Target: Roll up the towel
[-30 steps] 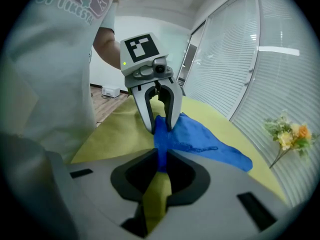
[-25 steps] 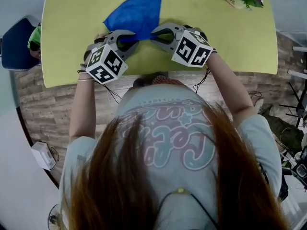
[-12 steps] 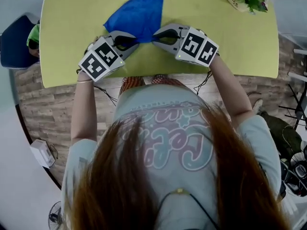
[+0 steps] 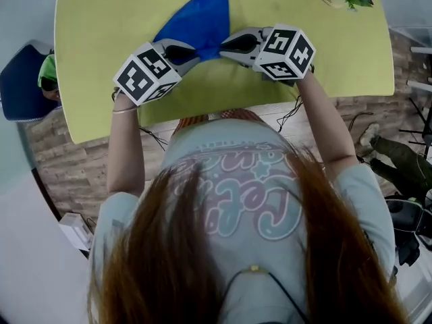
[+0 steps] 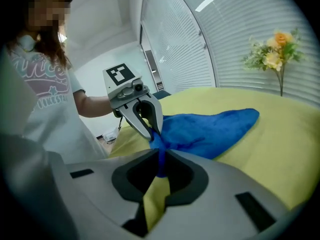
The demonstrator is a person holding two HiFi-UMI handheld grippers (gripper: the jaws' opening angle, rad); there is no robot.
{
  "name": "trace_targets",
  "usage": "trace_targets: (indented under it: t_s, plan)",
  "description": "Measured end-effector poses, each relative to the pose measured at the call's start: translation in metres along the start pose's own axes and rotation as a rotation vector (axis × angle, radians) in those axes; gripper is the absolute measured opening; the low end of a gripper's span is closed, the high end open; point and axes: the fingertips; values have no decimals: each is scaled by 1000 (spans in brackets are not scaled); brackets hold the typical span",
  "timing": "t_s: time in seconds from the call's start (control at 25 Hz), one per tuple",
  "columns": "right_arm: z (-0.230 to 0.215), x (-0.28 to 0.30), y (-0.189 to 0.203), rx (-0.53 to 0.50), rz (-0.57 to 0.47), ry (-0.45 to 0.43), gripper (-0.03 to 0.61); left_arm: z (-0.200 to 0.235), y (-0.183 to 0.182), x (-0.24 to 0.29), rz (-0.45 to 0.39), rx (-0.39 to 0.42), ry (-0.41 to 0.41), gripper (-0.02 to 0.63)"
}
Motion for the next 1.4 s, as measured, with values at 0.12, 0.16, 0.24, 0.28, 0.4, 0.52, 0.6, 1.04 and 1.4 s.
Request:
trace_targets:
  t_s: [0.12, 0.16, 0.24, 0.28, 0.4, 0.52, 0.6, 1.04, 1.4]
  plan:
    - [-5, 1, -2, 12, 4, 22, 41, 5, -1, 0, 10, 7, 3, 38]
    - [-7, 1, -2, 4, 7, 35, 42, 6, -1, 1, 15, 19, 0, 38]
    - [-10, 1, -2, -23, 11, 63, 46, 8, -2, 3, 19, 51, -6, 38]
    - [-11, 1, -1, -36, 13, 76, 49, 8, -2, 3, 19, 67, -8, 38]
    - [-12, 1, 0, -46, 15, 98, 54, 9, -3, 3, 7, 113, -16, 40]
    - [-15, 2, 0, -61, 23, 121, 61, 12, -4, 3, 4, 162, -39, 48]
    - [-17, 2, 1, -74, 28, 140, 66, 15, -5, 2, -8, 180, -64, 76]
    - [-17, 0, -7, -355, -31, 266, 106, 30, -2, -3, -51, 163, -138, 169]
    - [-9, 2, -6, -519, -9, 243, 55, 32, -3, -2, -45, 174, -137, 170]
Point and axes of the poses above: the fingertips, and each gripper's own axes: x forward along the fingers, z to its left, y out of its underside, and after that the axes turned 1 degree about x, right-handed
